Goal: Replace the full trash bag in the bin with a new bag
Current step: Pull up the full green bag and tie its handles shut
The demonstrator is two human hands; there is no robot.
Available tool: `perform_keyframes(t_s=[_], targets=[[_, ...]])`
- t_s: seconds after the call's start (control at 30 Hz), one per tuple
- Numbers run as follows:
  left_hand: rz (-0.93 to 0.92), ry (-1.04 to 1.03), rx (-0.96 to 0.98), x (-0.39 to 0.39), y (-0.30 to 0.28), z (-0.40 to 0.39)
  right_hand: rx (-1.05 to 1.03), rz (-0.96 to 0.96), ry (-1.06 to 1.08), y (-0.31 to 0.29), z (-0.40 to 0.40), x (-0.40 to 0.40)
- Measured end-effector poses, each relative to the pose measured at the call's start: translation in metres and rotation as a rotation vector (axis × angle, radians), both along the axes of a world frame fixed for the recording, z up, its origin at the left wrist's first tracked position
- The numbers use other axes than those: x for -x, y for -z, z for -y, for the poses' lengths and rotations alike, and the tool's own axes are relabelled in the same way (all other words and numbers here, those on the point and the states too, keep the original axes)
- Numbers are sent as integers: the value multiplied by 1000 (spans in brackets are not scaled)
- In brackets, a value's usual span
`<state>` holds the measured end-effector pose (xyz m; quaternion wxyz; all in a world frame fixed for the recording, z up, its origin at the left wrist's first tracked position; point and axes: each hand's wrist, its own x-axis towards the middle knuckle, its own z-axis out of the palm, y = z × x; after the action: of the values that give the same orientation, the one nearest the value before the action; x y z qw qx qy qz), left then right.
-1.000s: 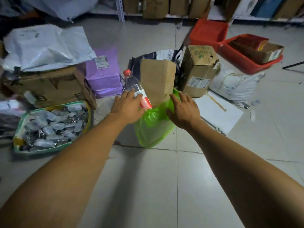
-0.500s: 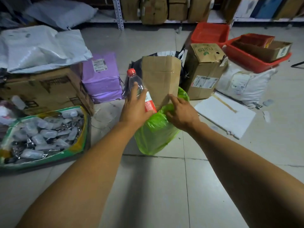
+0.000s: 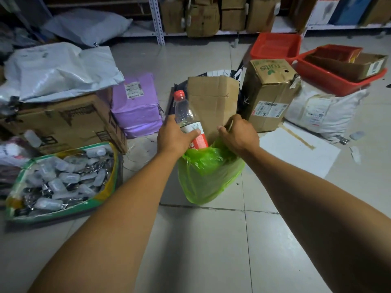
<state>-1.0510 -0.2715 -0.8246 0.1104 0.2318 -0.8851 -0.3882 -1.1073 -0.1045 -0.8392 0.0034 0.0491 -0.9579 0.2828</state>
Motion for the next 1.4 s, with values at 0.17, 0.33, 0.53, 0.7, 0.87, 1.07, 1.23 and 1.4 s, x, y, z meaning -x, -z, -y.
perform_keyframes(t_s=[0.17,0.33,0.53,0.7,0.87,1.07,1.23,1.4], targets=[[15,23,-33,0,7,-3,10,-50,95,8,4,5],[11,53,-93,-3,8,0,-17,-59,94,10,6,3],[-44,48,-99,-10,4,10,112,-209,-8,18,-15,-9],[-109,-58,-237,-17,18,36,256,-192,164,26,-39,-16],[38,-124,-474,-22,33,41,441,77,283,36,-44,-17],[-35,-189,-718,-19,37,39,619,64,379,32,-47,-16],[-20,-248,-827,-23,38,41,874,192,446,29,-51,-19],[38,-232,-983,-24,38,43,885,358,493,30,-58,-26]])
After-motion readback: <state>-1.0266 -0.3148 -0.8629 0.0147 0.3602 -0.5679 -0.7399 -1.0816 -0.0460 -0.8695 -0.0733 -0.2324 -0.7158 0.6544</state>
